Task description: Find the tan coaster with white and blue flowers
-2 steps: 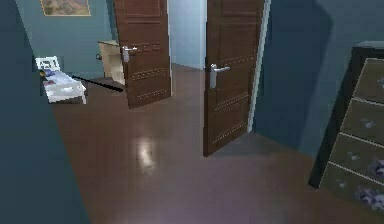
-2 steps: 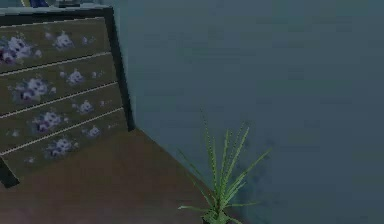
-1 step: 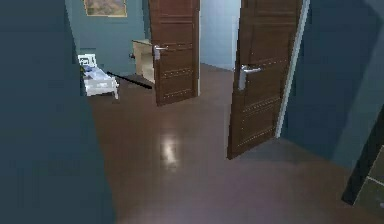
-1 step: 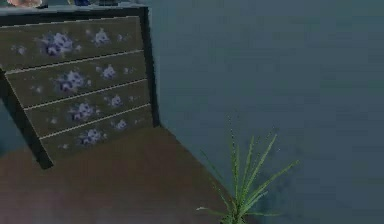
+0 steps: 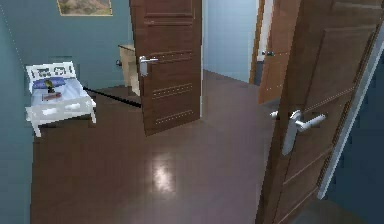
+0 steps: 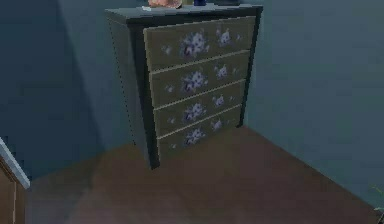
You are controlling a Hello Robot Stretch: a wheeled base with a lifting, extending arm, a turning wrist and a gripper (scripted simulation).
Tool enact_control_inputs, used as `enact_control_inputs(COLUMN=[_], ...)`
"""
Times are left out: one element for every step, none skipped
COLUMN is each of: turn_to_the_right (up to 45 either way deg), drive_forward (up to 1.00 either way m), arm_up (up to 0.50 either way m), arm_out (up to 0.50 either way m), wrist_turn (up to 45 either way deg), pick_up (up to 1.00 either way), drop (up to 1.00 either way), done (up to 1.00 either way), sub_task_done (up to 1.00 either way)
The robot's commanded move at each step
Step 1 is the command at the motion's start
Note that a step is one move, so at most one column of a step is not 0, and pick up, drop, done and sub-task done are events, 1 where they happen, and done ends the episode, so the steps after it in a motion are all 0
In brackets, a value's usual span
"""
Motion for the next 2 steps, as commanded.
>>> enact_control_inputs(turn_to_the_right=[-6.0,0.0], drive_forward=[0.0,0.2], arm_up=[0.0,0.0], arm_out=[0.0,0.0], wrist_turn=[0.0,0.0], pick_up=[0.0,0.0], drop=[0.0,0.0], done=[0.0,0.0], sub_task_done=[0.0,0.0])
